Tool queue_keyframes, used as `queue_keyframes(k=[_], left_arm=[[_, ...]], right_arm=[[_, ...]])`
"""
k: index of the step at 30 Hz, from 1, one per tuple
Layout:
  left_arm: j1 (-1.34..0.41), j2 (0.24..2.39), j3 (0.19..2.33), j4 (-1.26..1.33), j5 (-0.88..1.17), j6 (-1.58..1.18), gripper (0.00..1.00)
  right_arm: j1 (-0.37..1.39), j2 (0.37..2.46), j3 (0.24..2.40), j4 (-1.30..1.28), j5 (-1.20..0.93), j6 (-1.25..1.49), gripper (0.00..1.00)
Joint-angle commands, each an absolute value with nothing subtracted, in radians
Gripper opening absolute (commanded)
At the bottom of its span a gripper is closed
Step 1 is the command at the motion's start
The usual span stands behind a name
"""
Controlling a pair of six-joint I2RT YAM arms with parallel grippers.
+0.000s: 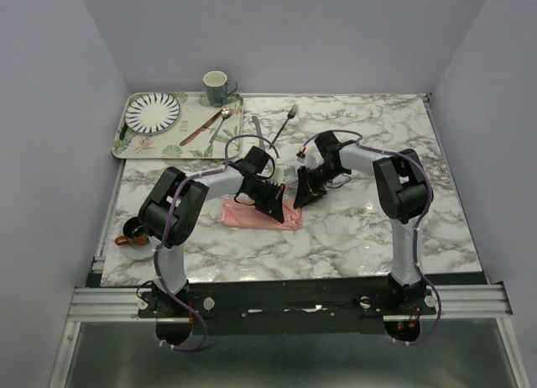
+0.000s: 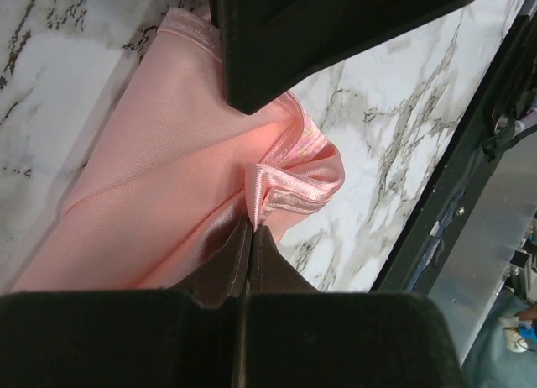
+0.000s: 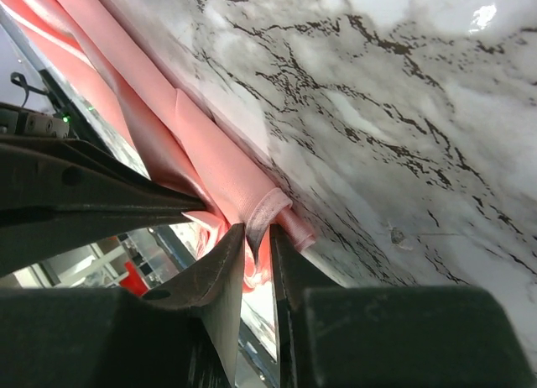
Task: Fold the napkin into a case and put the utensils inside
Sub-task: Stuff the top corner of the smaller-rectangle-folded napkin into the folded napkin.
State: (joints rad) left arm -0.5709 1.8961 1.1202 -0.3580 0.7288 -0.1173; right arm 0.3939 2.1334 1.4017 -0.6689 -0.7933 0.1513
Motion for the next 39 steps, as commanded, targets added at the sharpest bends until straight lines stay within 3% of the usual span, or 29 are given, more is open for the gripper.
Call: queue_keyframes(k=[1, 12, 22, 39], left_arm=[[-0.552, 1.925, 1.138, -0.416, 0.727, -0.136, 0.0], [-0.551, 1.988, 1.23, -0.477, 0.709, -0.15, 0.0], [-0.529, 2.028, 1.238, -0.486, 0.732, -0.16, 0.0], [-0.486, 2.072, 1.215, -0.466, 0.785, -0.189, 0.0]], right_arm=[[0.419, 2.111, 1.394, -0.655, -0.696, 0.083, 0.26], [0.43, 2.065, 1.388, -0.653, -0.667, 0.066, 0.24], [0.431, 1.898, 1.347, -0.638, -0.617, 0.032, 0.26], [0.509, 1.847, 1.198, -0.394, -0.568, -0.038, 0.11]])
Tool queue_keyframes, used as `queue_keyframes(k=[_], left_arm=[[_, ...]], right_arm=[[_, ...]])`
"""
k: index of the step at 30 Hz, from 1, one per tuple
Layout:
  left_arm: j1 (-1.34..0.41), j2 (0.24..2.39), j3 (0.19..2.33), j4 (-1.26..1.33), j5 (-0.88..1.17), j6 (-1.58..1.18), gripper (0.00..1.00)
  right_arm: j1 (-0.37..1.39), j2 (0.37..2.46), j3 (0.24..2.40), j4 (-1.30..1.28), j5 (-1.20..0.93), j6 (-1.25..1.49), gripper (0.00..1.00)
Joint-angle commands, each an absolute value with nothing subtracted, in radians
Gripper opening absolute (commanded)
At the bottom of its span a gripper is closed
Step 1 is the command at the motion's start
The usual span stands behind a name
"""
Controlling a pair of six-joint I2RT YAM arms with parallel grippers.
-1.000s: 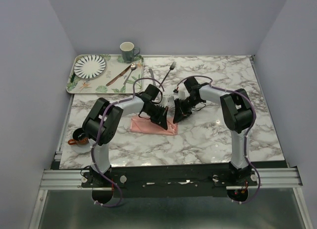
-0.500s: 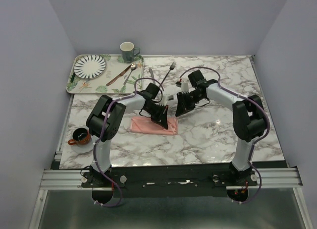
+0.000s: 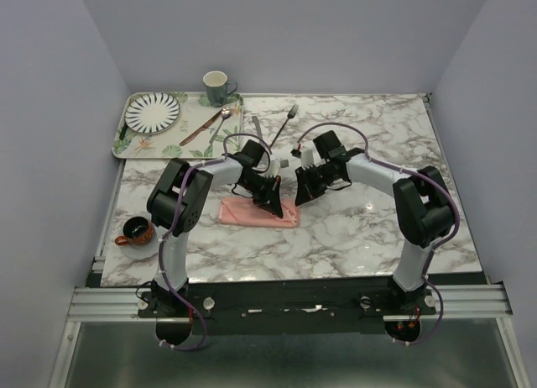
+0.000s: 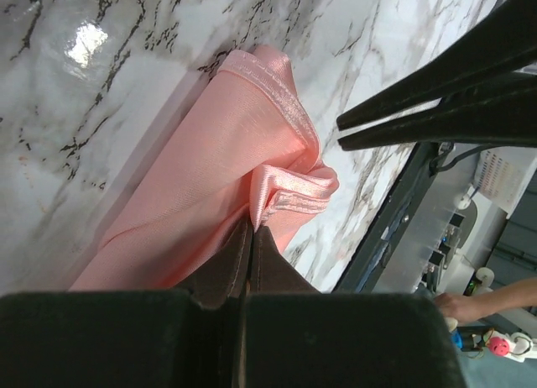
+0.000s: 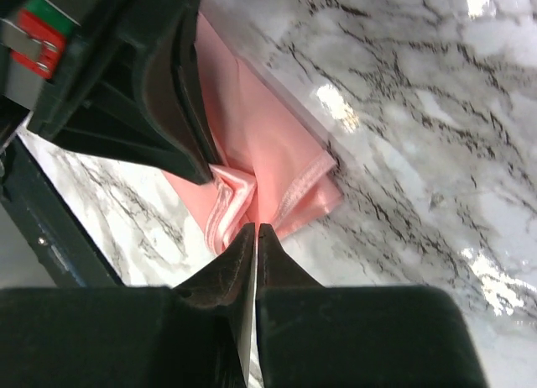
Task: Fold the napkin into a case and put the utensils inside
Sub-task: Stuff the top corner of the smaller-rectangle-folded napkin into the folded napkin.
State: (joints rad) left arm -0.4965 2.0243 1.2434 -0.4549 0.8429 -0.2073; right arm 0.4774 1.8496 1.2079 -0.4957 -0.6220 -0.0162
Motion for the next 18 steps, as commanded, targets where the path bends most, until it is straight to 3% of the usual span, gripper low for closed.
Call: queue_keyframes(k=[1, 18], left_arm=[[-0.485, 2.074, 1.212, -0.466, 0.787, -0.19, 0.0], [-0.448, 2.098, 1.198, -0.46, 0.805, -0.202, 0.0]], right_arm=[[0.515, 1.85, 1.2, -0.385, -0.561, -0.04, 0.11], [0.589, 1.905, 1.174, -0.333, -0.457, -0.08, 0.1]])
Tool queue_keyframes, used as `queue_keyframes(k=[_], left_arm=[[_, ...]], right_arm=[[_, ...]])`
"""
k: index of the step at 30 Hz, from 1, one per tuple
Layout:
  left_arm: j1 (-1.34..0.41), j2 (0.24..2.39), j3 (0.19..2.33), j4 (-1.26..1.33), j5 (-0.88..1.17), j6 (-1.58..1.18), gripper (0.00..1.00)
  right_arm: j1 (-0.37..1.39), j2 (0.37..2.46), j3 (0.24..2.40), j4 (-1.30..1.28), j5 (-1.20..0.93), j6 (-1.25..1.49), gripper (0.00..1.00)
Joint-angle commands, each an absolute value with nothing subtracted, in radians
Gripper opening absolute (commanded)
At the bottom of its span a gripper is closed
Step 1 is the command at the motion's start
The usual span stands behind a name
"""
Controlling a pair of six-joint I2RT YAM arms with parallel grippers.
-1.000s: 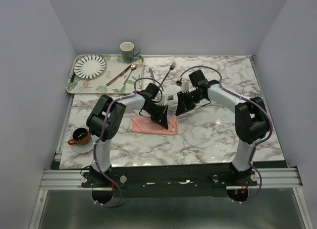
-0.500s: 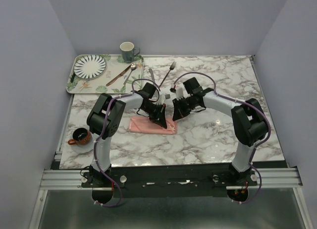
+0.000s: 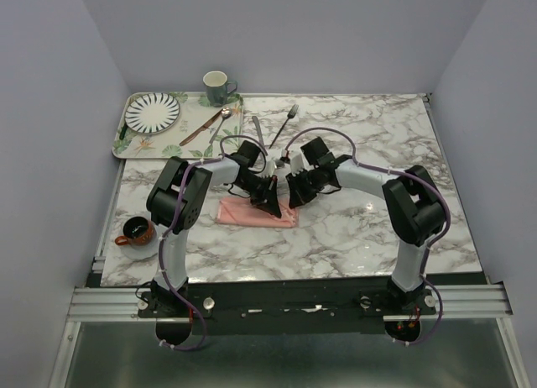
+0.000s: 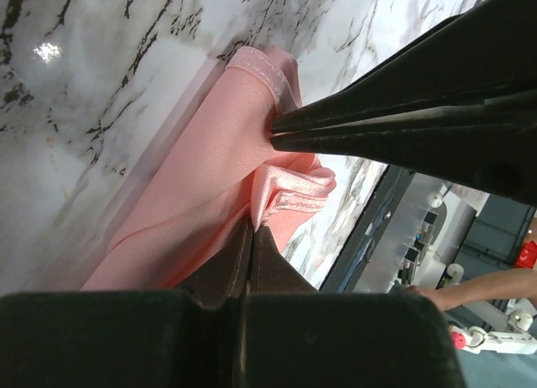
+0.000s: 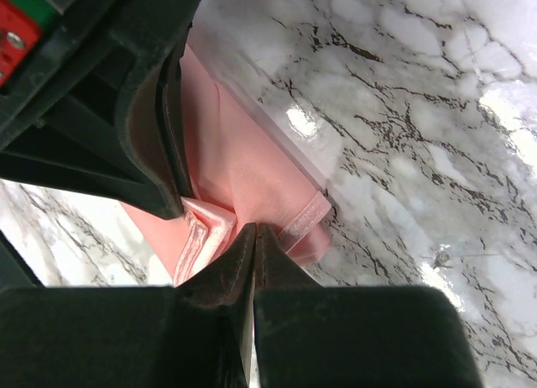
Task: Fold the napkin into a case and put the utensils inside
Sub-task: Stuff the top corner of the smaller-rectangle-folded napkin into the folded napkin.
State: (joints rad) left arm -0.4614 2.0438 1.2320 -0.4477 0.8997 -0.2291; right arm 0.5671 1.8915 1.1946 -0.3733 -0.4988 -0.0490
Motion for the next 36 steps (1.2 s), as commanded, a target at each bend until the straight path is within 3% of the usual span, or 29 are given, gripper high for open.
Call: queue_keyframes(k=[1, 18, 25, 29, 33, 36], left_arm=[[-0.448, 2.102, 1.197, -0.46, 0.805, -0.202, 0.0], [-0.434, 2.112, 1.204, -0.472, 0.815, -0.189, 0.0], [-0.431, 2.115, 1.207, -0.477, 0.815, -0.186, 0.0], [-0.428, 2.117, 1.21, -0.479, 0.815, -0.186, 0.0], [-0.425, 2.114, 1.212, -0.482, 0.811, -0.184, 0.0], [-0.423, 2.114, 1.212, -0.483, 0.81, -0.186, 0.0]], right_arm=[[0.592, 1.902, 1.172, -0.331, -0.454, -0.08, 0.1], [0.669, 1.864, 1.161, -0.296, -0.342, -0.141, 0.25], [0.699, 1.864, 1.15, -0.296, -0.284, -0.181, 0.27], [0.712, 1.879, 1.146, -0.293, -0.249, -0.196, 0.18], [0.71, 1.873, 1.157, -0.31, -0.235, -0.183, 0.01], [0.712, 1.835, 1.161, -0.316, -0.235, -0.173, 0.01]])
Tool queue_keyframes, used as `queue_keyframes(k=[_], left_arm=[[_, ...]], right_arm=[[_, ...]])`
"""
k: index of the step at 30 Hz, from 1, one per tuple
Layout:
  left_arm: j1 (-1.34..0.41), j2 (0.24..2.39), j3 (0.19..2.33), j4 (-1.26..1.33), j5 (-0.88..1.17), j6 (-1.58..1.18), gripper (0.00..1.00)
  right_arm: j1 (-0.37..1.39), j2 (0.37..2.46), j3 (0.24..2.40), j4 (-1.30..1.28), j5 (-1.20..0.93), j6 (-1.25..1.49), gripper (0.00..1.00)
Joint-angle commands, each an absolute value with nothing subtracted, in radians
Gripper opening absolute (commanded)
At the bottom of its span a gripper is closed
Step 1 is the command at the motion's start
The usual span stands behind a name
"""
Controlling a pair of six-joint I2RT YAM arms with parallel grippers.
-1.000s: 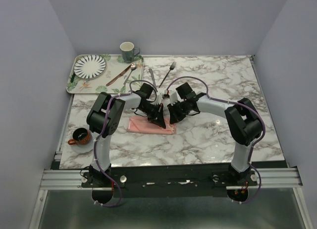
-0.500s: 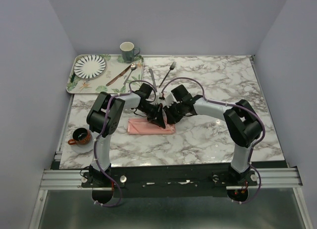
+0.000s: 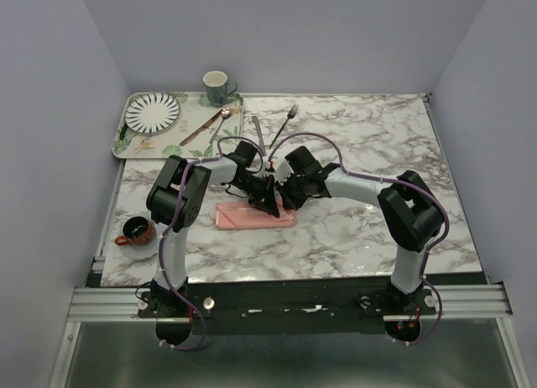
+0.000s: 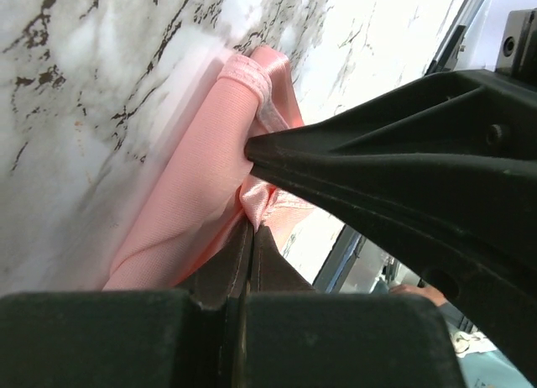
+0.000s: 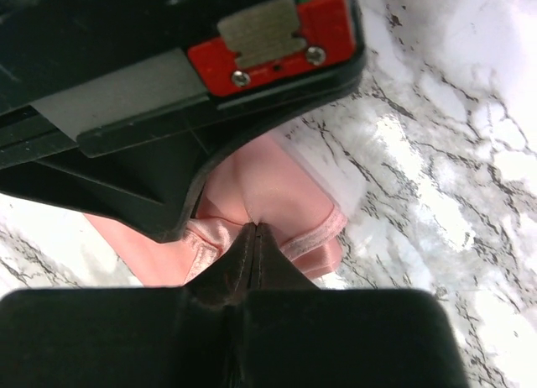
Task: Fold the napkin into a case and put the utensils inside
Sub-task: Stuff the top corner of the smaller-rectangle-folded napkin into the folded napkin.
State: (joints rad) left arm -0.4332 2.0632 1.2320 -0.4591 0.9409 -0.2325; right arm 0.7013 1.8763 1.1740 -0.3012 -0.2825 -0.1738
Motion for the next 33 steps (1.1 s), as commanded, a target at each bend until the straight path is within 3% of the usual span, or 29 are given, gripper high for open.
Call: queue_keyframes(k=[1, 33], left_arm=[[-0.423, 2.114, 1.212, -0.483, 0.81, -0.186, 0.0], [-0.413, 2.026, 1.312, -0.489, 0.824, -0.296, 0.0]], right_arm=[[0.71, 1.824, 1.16, -0.316, -0.239, -0.169, 0.01], [0.709, 1.778, 1.131, -0.322, -0.261, -0.181, 0.01]])
